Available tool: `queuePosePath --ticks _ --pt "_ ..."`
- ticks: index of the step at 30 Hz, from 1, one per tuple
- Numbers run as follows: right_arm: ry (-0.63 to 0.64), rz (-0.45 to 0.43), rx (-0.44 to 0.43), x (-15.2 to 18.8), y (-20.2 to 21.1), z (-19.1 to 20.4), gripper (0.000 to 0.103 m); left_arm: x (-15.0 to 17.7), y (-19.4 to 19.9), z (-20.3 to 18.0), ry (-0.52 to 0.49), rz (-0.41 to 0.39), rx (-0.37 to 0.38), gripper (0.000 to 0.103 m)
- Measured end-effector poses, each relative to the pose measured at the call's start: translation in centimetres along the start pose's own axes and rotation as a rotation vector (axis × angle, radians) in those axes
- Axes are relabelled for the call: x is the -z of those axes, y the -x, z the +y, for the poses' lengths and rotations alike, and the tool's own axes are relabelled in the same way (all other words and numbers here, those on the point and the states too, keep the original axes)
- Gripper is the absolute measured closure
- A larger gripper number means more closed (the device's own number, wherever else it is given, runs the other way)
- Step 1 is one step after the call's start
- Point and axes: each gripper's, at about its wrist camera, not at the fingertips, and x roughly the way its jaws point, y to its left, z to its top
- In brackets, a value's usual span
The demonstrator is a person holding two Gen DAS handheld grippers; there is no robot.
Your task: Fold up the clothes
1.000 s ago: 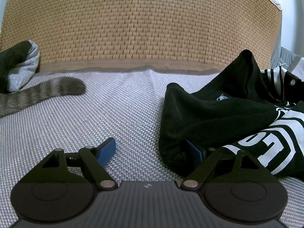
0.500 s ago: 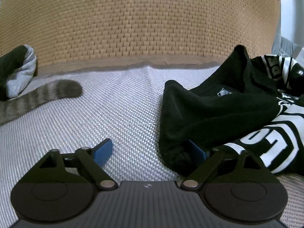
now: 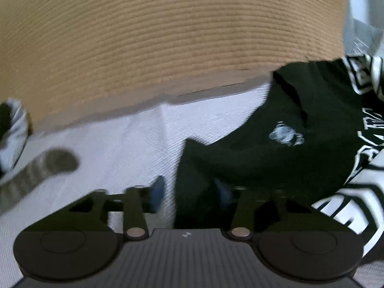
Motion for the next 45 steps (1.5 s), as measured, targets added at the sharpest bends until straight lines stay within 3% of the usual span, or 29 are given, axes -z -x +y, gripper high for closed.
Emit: queuePosePath --ticks 1,4,8,16,28,33,36,39,41,43,45 --pt "-0.002 0.005 0.001 0.0 0.0 0.0 0.097 -0.4 -0.3 -0.5 -0.030 0.011 0.009 0.077" --pt "0.010 0.011 -0.003 0.1 0.2 0.4 0.097 -1.0 -1.0 -1.6 -0.087 0.024 0.018 0.084" --pt "-0.017 0.019 -0.021 0.0 0.3 0.1 0.097 -1.1 -1.3 -1.0 -0.069 0.024 0.031 0.089" --pt "-0.007 0.020 -0.029 0.0 0.4 0.6 0.097 -2.2 -2.5 -3.7 -0.277 0.052 -0.081 0.094" --pt "0.023 -0.056 -0.013 -0.6 1.8 1.0 0.092 -3.5 -4.0 -3.8 -0.279 0.054 -0.084 0.094" --pt "0.180 -0.078 -0.104 0.4 2.5 3.9 0.088 -3.1 -4.0 -3.9 -0.248 0.039 -0.100 0.094" --pt "0.301 -0.061 -0.186 1.7 2.9 6.1 0.085 -2.2 -3.5 -3.7 -0.220 0.014 -0.112 0.092" --pt "0.386 0.057 -0.272 3.1 1.9 7.7 0.083 -1.3 -2.9 -3.4 -0.189 -0.002 -0.121 0.085" --pt "0.427 0.125 -0.277 4.0 1.1 8.4 0.083 -0.9 -2.4 -2.9 -0.152 0.005 -0.114 0.079" --pt "0.486 0.168 -0.251 4.9 0.5 9.1 0.083 -0.8 -1.6 -2.1 -0.087 0.028 -0.094 0.063" --pt "0.543 0.235 -0.246 5.8 0.0 9.7 0.081 -0.3 -0.8 -1.4 -0.036 0.041 -0.074 0.057"
